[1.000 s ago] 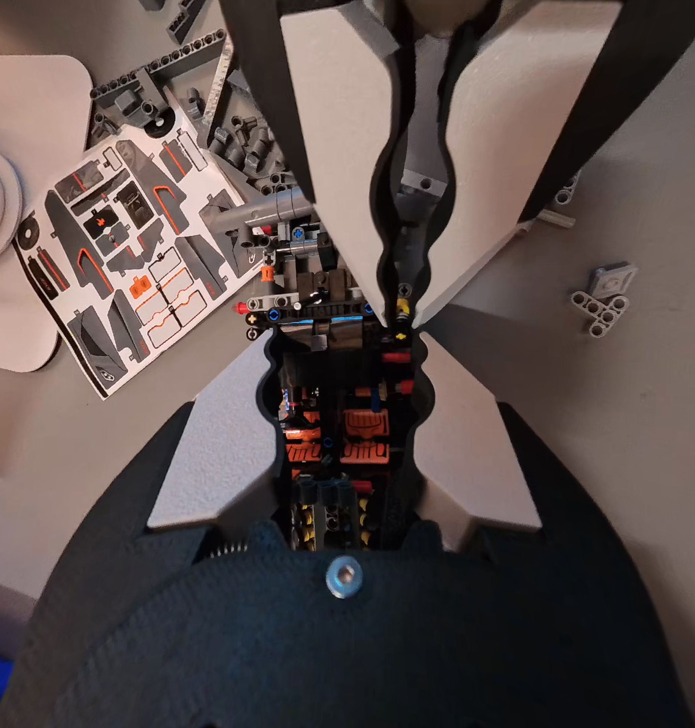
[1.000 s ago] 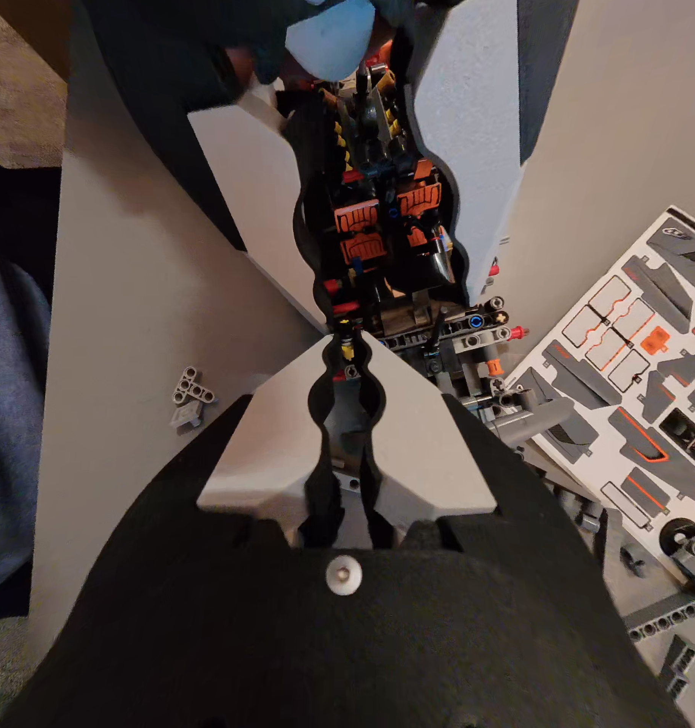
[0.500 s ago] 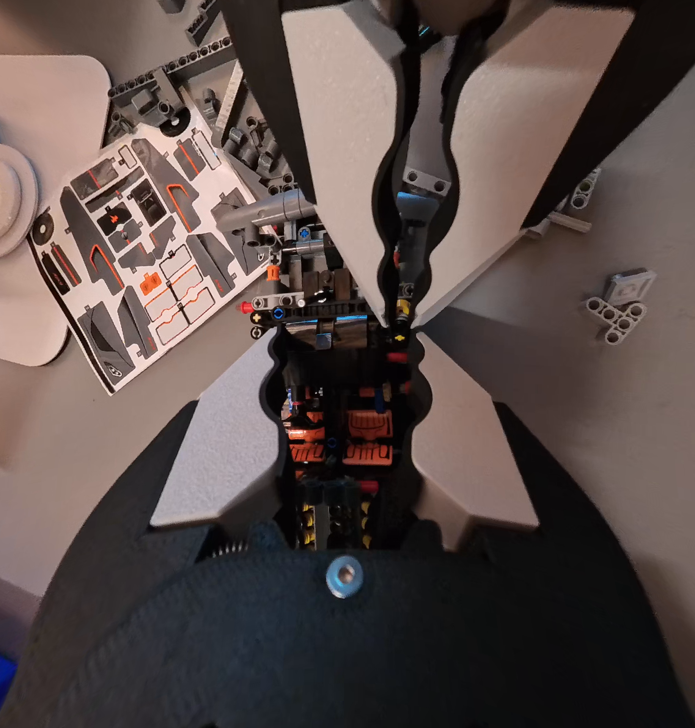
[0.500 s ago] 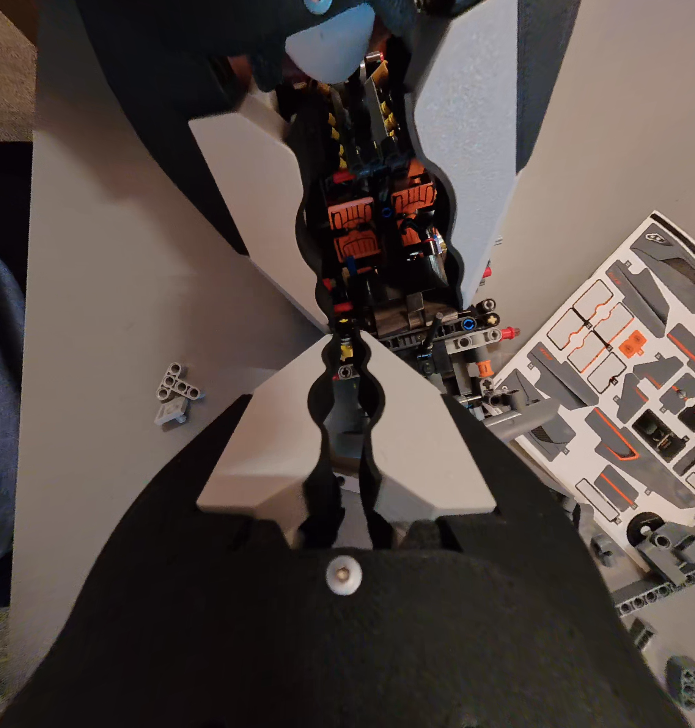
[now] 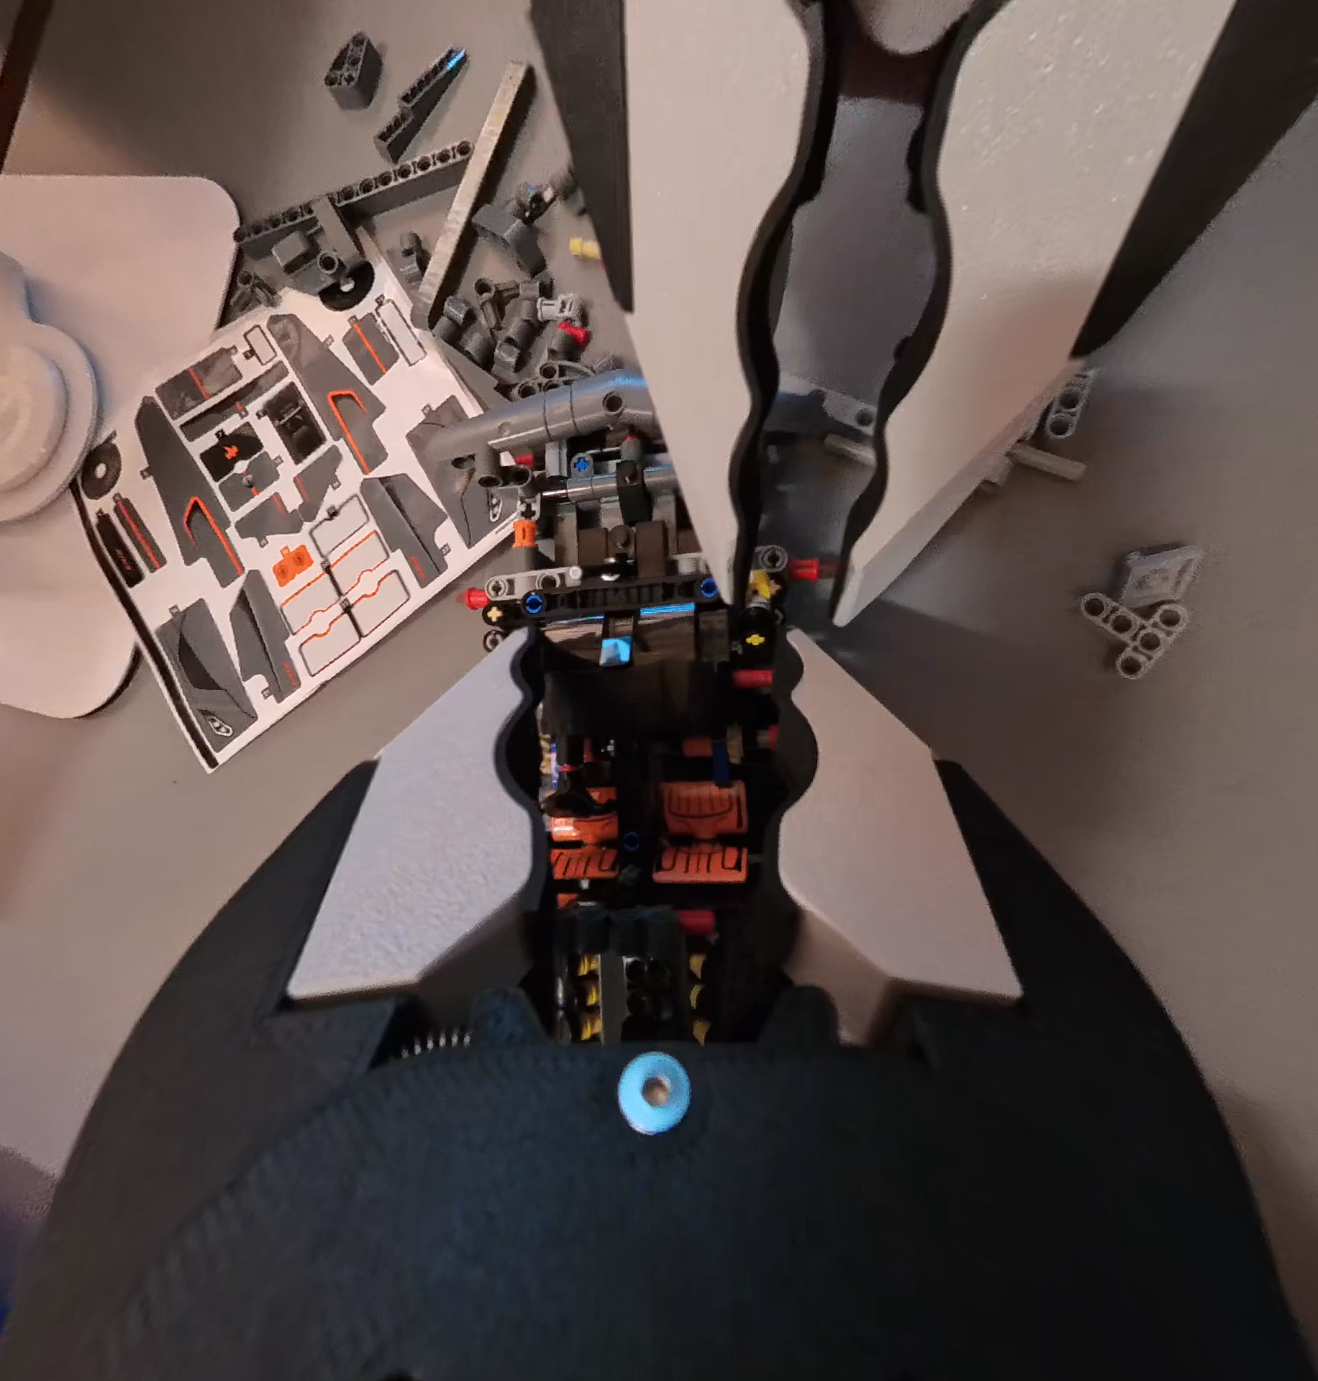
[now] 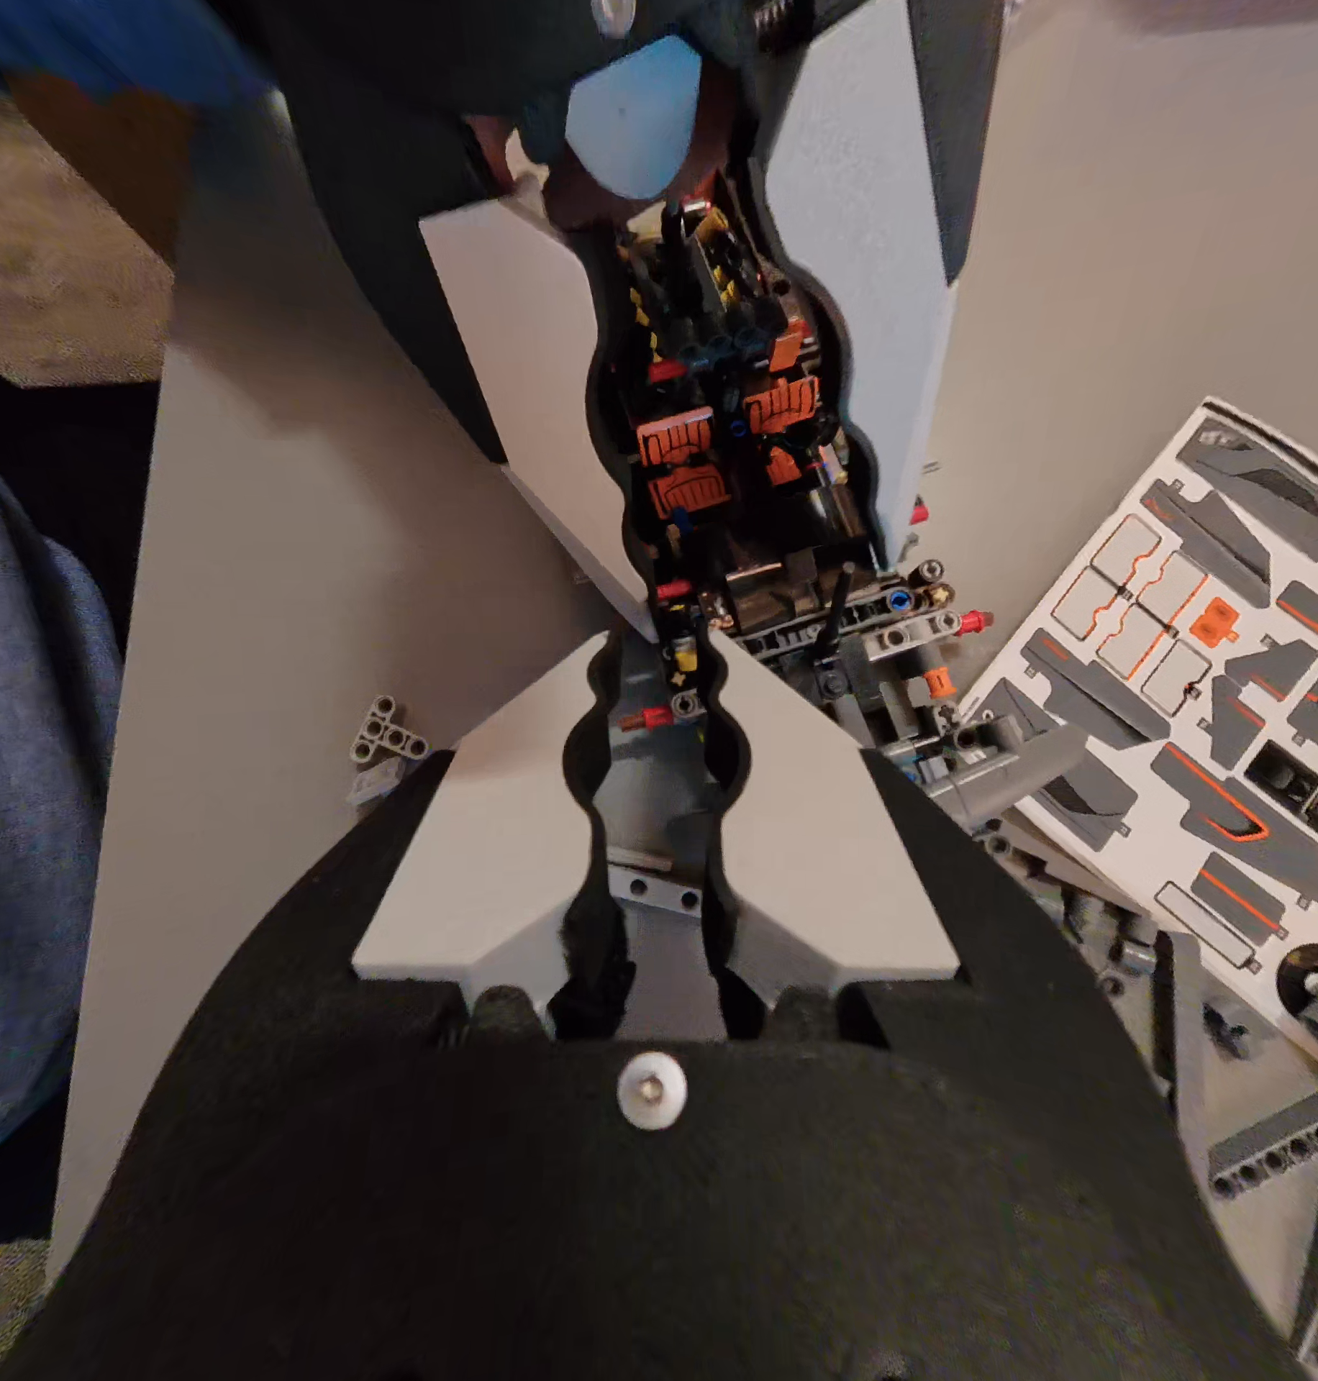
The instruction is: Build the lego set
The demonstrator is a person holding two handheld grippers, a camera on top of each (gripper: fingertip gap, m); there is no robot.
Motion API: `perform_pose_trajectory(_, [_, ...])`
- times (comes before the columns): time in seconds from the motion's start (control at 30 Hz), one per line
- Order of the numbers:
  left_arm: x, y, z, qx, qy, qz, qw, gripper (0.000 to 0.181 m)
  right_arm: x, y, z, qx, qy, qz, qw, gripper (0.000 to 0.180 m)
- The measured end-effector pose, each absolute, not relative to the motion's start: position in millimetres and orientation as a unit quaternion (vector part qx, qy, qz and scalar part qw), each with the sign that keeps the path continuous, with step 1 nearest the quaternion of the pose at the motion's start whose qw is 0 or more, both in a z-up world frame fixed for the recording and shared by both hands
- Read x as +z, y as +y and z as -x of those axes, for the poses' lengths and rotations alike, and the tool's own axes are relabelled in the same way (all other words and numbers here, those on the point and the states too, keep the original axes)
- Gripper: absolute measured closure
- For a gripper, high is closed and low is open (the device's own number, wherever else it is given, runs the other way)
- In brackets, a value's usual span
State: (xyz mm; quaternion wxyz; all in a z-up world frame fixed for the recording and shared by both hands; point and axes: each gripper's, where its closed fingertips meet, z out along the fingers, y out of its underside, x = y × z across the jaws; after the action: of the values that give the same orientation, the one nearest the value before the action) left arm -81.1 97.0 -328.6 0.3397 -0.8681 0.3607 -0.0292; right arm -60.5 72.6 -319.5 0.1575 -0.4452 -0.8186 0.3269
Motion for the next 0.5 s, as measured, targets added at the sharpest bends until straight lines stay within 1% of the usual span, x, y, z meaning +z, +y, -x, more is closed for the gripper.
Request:
perform_pose_trajectory(0.03, [-327,98,81,-0.025,0.362,0.866,0.345,0.12,-321,74,59,0.322,-0.818,0.448,0.16,0.163])
perform_pose_trajectory(0.2, [-299,95,83,-0.02,0.35,0.849,0.395,0.119,-320,81,55,0.308,-0.813,0.453,0.196,0.167])
perform_pose_trajectory(0.27, [-291,89,87,-0.023,0.341,0.85,0.4,0.12,-317,83,53,0.305,-0.812,0.453,0.208,0.166])
perform_pose_trajectory(0.37, [-302,81,90,-0.019,0.332,0.866,0.372,0.116,-315,83,51,0.3,-0.806,0.463,0.213,0.166])
perform_pose_trajectory(0.5, [-309,82,87,-0.011,0.317,0.869,0.381,0.12,-321,80,53,0.291,-0.794,0.487,0.218,0.168])
